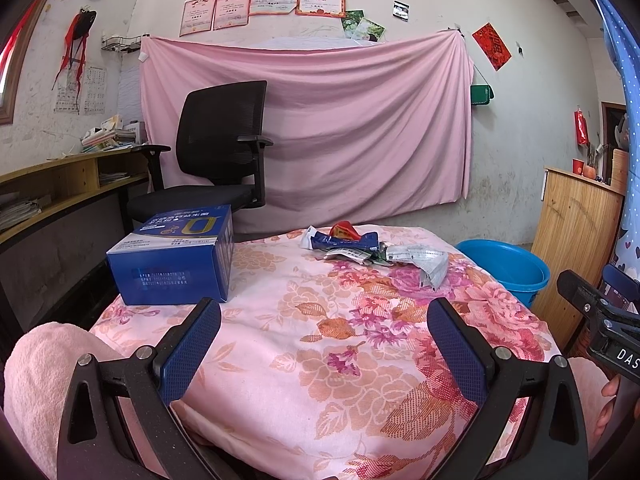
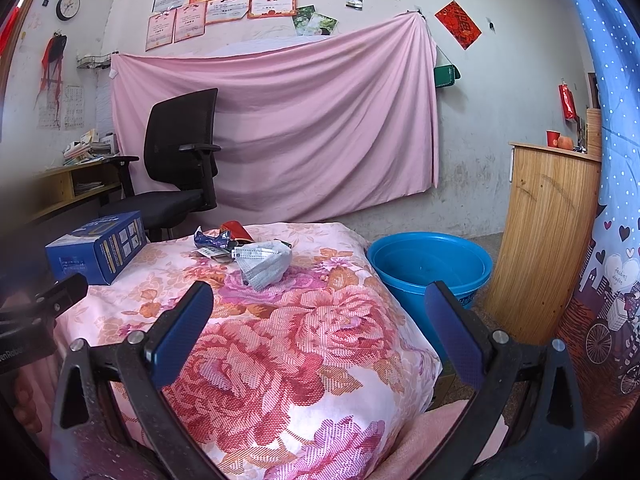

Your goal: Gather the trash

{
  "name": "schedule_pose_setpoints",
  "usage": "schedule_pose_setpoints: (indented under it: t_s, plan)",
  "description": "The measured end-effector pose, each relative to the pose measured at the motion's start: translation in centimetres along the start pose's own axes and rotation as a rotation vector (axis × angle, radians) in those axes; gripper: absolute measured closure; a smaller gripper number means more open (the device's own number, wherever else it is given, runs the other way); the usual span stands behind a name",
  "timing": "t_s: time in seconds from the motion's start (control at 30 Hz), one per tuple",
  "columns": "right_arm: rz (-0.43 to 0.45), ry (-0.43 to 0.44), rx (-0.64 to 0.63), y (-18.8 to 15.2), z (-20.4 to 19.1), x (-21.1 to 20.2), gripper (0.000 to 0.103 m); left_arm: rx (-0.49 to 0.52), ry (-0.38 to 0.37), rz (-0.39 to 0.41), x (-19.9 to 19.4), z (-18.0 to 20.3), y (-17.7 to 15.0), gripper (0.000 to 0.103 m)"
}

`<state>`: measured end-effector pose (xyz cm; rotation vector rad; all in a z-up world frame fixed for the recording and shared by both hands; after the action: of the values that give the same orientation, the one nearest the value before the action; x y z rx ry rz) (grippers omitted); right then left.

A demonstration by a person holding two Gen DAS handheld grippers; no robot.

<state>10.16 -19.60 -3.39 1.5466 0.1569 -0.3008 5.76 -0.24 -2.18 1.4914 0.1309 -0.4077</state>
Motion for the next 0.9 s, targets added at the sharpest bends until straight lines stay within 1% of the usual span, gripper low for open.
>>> schedule_pose_setpoints:
  t_s: [0.9]
  plan:
    - [-0.011, 0.004, 0.006, -0.26, -0.17, 0.14, 0.0, 0.001, 0.001, 0.01, -0.17, -0.11, -0.01, 0.002]
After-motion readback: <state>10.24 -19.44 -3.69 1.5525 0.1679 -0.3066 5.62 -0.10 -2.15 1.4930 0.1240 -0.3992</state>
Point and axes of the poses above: each gripper's, at about its wrist camera, not at the fingertips, and x roughly the way its jaws point, z to its right, y to its top, the point moved 6 cm from there along x, roughly the way its jaws point, and after that the axes turned 10 degrees about -y, right-handed, at the moved point
